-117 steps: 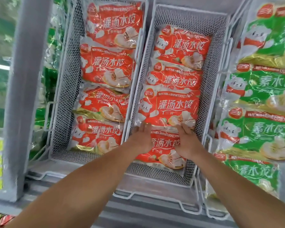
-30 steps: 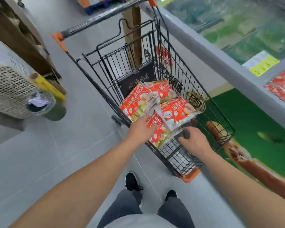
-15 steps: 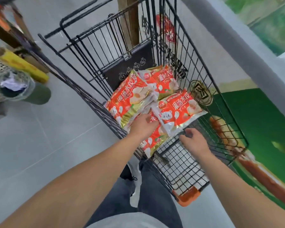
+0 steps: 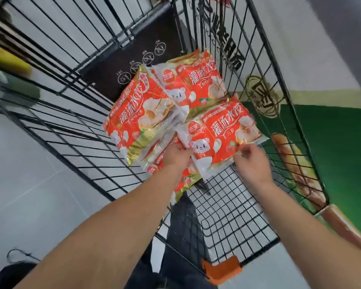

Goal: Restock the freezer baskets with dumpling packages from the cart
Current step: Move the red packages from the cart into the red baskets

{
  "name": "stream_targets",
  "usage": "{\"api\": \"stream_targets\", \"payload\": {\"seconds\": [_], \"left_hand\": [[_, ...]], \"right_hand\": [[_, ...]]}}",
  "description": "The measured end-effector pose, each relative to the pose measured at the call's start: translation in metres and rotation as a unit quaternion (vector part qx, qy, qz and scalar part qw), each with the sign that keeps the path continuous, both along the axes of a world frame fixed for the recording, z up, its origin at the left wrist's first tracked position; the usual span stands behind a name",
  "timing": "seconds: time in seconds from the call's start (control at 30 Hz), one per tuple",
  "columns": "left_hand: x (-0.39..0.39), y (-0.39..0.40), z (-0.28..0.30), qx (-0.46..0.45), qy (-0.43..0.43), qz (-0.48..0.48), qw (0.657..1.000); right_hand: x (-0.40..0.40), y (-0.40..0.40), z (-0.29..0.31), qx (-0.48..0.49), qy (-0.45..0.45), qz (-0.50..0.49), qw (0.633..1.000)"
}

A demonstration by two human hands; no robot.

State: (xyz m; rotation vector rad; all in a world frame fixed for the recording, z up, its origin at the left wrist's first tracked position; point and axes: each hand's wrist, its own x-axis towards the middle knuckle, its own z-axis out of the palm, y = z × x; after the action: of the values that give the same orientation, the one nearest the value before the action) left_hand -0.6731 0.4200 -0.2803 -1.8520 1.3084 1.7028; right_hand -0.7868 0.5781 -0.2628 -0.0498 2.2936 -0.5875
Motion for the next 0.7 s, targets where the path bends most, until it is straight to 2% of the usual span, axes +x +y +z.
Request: {"api": "stream_targets", "payload": {"seconds": [0.2, 0.43, 0.57, 0.7], "left_hand": [[-0.002, -0.005, -0.018, -0.013, -0.023, -0.039, 0.999], [0.023, -0.022, -0.017, -0.124, -0.054, -0.225, 0.965], [0.040, -0.033, -0.012, -0.138, -0.084, -0.234, 0.959], [0.056, -0.035, -0.015, -0.143, -0.123, -0.187, 0.964]], "right_hand": [[-0.018, -0.016, -0.008, -0.001, 0.034, 0.060, 0.998], [-0.037, -0.037, -0.018, 0.019, 0.076, 0.087, 0.993], [-0.043, -0.047, -0.032, 0.040, 0.006, 0.103, 0.994], [-0.033, -0.045, -0.037, 0.050, -0.004, 0.075, 0.996]]}}
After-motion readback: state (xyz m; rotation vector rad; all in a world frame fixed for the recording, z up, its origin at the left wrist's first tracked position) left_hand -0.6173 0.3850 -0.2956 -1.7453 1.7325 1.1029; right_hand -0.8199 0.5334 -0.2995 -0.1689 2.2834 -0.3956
